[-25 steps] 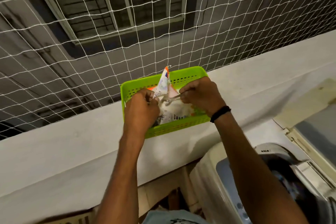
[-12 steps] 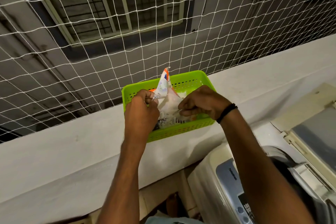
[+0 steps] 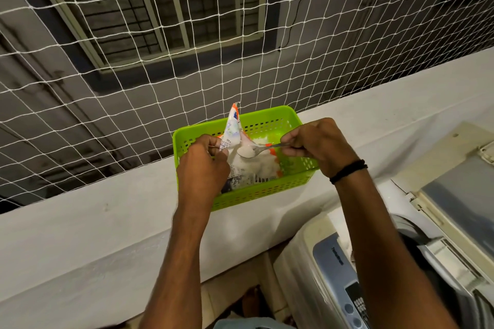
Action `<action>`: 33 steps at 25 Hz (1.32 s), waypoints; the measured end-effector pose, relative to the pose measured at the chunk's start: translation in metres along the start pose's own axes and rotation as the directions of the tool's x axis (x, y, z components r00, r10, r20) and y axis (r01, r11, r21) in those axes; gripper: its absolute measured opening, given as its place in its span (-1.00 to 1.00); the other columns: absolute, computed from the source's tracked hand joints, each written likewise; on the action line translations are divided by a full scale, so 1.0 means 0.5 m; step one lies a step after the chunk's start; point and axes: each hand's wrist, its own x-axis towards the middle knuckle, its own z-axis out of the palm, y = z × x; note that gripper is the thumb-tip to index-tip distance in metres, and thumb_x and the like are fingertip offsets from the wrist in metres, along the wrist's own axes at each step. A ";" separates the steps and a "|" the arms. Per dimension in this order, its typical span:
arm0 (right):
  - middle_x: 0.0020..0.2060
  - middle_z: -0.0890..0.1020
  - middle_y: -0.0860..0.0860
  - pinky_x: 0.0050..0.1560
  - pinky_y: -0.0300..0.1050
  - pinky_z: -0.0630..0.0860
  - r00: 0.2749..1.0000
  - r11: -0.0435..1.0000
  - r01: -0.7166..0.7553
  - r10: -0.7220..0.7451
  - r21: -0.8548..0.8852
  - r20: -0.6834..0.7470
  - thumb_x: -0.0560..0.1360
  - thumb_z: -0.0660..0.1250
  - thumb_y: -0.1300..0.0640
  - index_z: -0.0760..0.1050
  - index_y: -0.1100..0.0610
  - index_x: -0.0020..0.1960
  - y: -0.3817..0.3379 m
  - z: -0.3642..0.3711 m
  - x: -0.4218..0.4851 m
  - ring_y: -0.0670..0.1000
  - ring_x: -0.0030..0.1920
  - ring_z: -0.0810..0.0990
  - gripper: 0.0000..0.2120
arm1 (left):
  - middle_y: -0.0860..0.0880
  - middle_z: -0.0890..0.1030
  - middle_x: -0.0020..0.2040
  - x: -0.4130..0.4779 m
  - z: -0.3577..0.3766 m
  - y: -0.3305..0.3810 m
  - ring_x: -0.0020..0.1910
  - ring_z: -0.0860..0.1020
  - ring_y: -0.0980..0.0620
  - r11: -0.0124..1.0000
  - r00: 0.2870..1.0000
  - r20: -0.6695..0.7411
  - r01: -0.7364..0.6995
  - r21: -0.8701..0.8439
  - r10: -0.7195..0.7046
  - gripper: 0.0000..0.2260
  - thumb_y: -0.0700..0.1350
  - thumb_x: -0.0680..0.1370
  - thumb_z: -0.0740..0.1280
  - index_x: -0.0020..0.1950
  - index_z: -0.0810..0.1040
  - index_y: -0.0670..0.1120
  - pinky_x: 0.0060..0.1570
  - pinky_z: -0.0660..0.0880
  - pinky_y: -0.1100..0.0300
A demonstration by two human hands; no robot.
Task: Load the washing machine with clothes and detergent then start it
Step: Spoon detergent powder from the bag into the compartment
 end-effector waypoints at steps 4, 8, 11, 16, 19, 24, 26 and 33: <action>-0.26 0.63 0.25 -0.25 -0.15 0.67 1.000 0.988 -0.020 0.016 0.151 0.023 0.46 0.17 0.49 0.56 0.43 -0.21 -0.008 -0.022 -0.013 0.11 -0.35 0.68 -0.79 | 0.12 0.62 -0.09 -0.001 0.002 0.002 -0.07 0.62 -0.01 1.000 1.000 0.015 0.004 0.001 -0.004 -0.87 -0.07 0.53 0.39 0.07 0.59 0.03 -0.13 0.37 0.19; -0.24 0.63 0.23 -0.32 -0.23 0.63 0.997 0.973 -0.069 0.058 0.221 0.054 0.46 0.14 0.51 0.56 0.48 -0.10 -0.015 -0.043 -0.027 0.09 -0.34 0.68 -0.79 | 0.13 0.66 -0.03 -0.004 0.003 0.008 -0.03 0.63 -0.01 1.000 1.000 -0.001 -0.004 0.007 0.004 -0.85 -0.06 0.52 0.40 0.09 0.58 0.06 -0.12 0.38 0.19; -0.22 0.64 0.24 -0.31 -0.22 0.63 0.995 0.958 -0.090 0.074 0.273 0.068 0.46 0.13 0.50 0.55 0.50 -0.06 -0.010 -0.061 -0.032 0.09 -0.33 0.70 -0.78 | 0.11 0.67 0.03 -0.011 0.005 0.017 0.01 0.63 -0.03 1.000 1.000 -0.015 -0.018 -0.007 0.018 -0.79 -0.08 0.51 0.42 0.13 0.55 0.07 -0.01 0.49 0.13; -0.23 0.64 0.24 -0.31 -0.21 0.63 0.996 0.945 -0.085 0.086 0.316 0.011 0.44 0.10 0.50 0.55 0.50 -0.08 -0.003 -0.096 -0.043 0.09 -0.34 0.70 -0.76 | 0.03 0.64 0.11 -0.024 0.025 0.042 0.08 0.62 -0.02 0.974 0.979 -0.167 -0.150 -0.172 0.121 -0.70 -0.19 0.48 0.42 0.18 0.53 0.04 0.11 0.57 -0.01; -0.24 0.63 0.24 -0.31 -0.19 0.64 0.996 0.948 -0.063 0.080 0.311 -0.042 0.44 0.09 0.52 0.55 0.46 -0.15 -0.002 -0.126 -0.060 0.12 -0.31 0.67 -0.76 | 0.02 0.64 0.14 -0.040 0.046 0.076 0.10 0.60 0.06 0.924 0.950 -0.278 -0.230 -0.304 0.145 -0.71 -0.18 0.49 0.40 0.20 0.55 -0.02 0.15 0.55 0.10; -0.22 0.65 0.28 -0.19 -0.13 0.68 0.988 0.934 -0.016 0.069 0.356 -0.137 0.47 0.16 0.52 0.59 0.45 -0.11 0.029 -0.227 -0.111 0.21 -0.22 0.68 -0.78 | 0.04 0.65 0.02 -0.096 0.118 0.156 -0.02 0.62 0.11 0.809 0.918 -0.343 -0.352 -0.471 0.200 -0.81 -0.20 0.51 0.38 0.09 0.57 -0.02 0.02 0.54 0.28; -0.26 0.66 0.26 -0.19 -0.15 0.66 0.973 0.922 -0.025 0.111 0.386 -0.201 0.47 0.19 0.52 0.61 0.41 -0.17 0.056 -0.286 -0.140 0.18 -0.23 0.70 -0.78 | 0.07 0.64 -0.02 -0.126 0.165 0.184 -0.08 0.61 0.15 0.781 0.929 -0.285 -0.357 -0.512 0.237 -0.83 -0.24 0.52 0.37 0.08 0.57 -0.06 -0.06 0.49 0.38; -0.32 0.67 0.22 -0.22 -0.17 0.66 0.831 0.815 0.030 0.301 0.578 -0.468 0.47 0.15 0.51 0.58 0.40 -0.12 0.261 -0.488 -0.225 0.12 -0.28 0.68 -0.77 | 0.07 0.65 -0.06 -0.239 0.387 0.231 -0.14 0.60 0.14 0.818 0.897 0.125 -0.321 -0.476 0.425 -0.85 -0.18 0.53 0.36 0.08 0.59 -0.04 -0.08 0.50 0.27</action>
